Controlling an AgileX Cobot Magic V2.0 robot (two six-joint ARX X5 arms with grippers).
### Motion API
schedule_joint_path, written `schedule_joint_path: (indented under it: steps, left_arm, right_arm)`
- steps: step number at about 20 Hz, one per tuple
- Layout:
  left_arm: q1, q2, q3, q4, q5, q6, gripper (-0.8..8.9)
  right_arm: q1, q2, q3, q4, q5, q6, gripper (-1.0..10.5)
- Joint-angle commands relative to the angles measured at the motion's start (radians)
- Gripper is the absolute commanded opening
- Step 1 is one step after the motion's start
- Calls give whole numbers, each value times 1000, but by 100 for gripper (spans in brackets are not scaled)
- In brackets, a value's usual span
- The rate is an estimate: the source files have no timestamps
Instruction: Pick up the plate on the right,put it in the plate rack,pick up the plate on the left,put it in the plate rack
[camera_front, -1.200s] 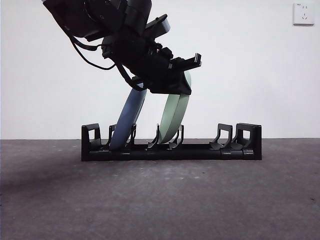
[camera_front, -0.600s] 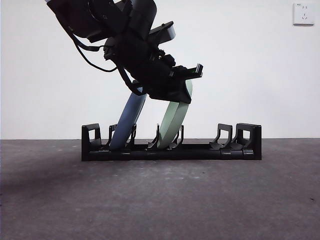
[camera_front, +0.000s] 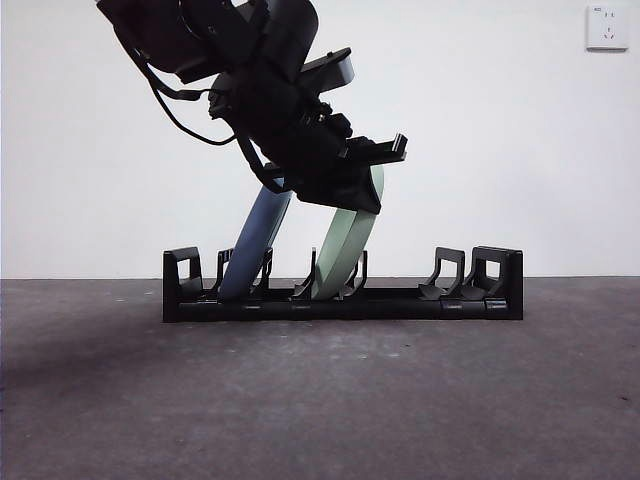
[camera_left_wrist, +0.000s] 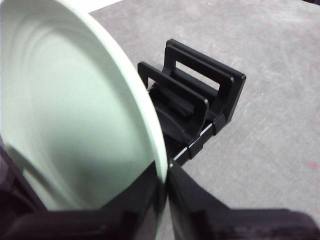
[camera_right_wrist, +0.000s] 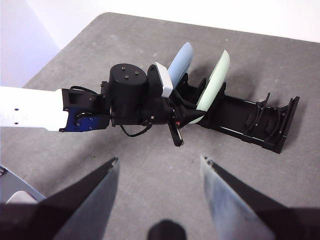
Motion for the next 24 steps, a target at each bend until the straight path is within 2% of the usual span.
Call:
schedule_joint_path:
  steps: [1,16,20,24]
  left_arm:
    - [0,27,-19,-48,-6,-26,153]
    - [-18,-111,-19,-143,23,-30,167]
    - [-43,-190,-19,-227,78,-35,166]
    - [-76,-296,-19,-367,80,-34,164]
  right_arm:
    - [1,2,-5,4,-1,-7,282]
    - [1,8,-5,3,0,-7,282]
    - [1,16,-5,5,-1,-7,282]
    - [1,29,-5,-1,-1,-8,282]
